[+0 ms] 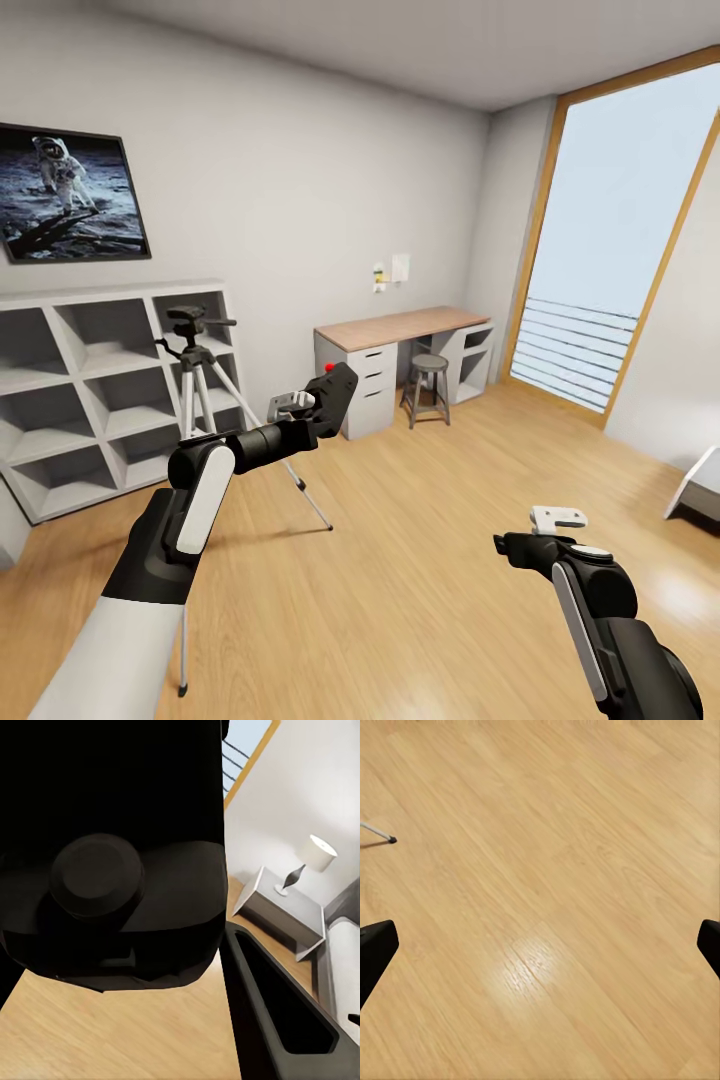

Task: Attach the digital camera to the camera tripod in the bedroom.

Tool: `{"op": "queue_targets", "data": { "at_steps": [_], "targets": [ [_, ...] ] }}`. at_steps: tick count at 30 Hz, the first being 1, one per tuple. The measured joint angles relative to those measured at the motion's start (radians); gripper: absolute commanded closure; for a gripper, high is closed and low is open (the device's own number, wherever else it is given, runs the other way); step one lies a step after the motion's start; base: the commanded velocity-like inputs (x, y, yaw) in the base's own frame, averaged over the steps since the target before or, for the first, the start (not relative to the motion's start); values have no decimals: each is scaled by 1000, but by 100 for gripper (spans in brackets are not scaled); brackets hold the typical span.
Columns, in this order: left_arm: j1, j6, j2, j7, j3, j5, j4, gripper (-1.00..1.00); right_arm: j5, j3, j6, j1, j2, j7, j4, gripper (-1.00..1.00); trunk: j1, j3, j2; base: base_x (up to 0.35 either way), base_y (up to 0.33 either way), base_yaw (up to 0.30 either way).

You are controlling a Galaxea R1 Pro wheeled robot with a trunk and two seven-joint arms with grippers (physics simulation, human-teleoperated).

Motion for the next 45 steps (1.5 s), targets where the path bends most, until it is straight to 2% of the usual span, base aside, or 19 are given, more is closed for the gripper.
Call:
{"op": "queue_targets", "data": {
  "at_steps": [45],
  "targets": [
    [0, 0, 0, 1, 0, 0, 0, 100, 0, -1, 0, 0, -1, 0, -1, -100, -173, 142, 316, 0, 0, 0]
  ]
}}
